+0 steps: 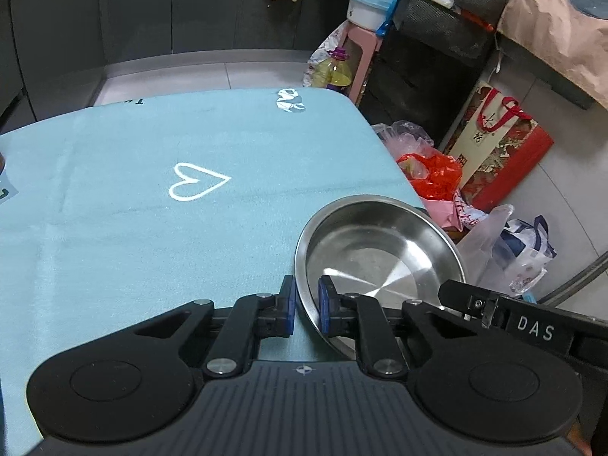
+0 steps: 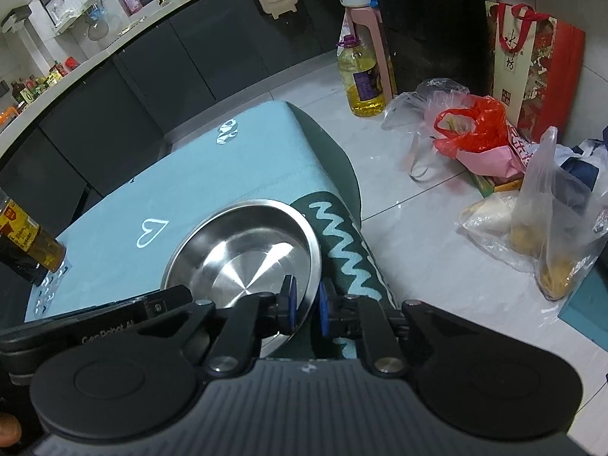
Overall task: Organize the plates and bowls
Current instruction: 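Grip the steel bowl rim with both tools and lift it, then lower the steel bowl into the pink dish with both tools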
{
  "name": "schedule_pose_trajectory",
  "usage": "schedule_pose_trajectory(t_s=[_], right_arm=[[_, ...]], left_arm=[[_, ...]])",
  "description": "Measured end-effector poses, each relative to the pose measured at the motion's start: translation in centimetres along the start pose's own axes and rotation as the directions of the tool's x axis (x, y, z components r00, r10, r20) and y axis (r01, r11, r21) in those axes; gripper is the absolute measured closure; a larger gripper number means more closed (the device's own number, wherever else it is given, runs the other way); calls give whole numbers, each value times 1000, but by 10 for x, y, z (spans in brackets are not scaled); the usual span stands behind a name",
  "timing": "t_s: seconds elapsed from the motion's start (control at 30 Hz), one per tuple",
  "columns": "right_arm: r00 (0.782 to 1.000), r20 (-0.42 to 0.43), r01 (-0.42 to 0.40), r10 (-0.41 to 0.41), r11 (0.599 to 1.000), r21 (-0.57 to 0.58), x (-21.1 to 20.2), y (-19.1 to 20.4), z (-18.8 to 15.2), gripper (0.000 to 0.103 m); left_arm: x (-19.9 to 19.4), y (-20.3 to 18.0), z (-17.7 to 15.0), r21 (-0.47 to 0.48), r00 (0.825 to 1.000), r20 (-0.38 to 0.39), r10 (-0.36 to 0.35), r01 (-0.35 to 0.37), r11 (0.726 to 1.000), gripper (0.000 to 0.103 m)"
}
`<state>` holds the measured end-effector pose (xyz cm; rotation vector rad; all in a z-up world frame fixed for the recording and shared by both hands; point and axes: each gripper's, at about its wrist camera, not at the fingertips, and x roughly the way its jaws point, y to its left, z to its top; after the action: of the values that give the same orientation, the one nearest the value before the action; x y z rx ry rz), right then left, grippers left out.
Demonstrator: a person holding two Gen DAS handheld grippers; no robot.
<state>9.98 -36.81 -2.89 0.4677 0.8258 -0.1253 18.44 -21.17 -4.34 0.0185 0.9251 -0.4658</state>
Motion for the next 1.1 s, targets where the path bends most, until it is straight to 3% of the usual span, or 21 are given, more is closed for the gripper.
schedule_pose_trajectory(t_s=[0.53, 1.1], right_arm=[[998, 46, -45, 50, 995, -90, -45, 51, -14, 103], [990, 4, -136, 141, 960, -246, -53, 147, -49, 103]], left_arm=[[-81, 34, -19, -24, 990, 138, -28, 31, 999, 91], [-163, 128, -61, -120, 969, 240, 52, -23, 993, 91]])
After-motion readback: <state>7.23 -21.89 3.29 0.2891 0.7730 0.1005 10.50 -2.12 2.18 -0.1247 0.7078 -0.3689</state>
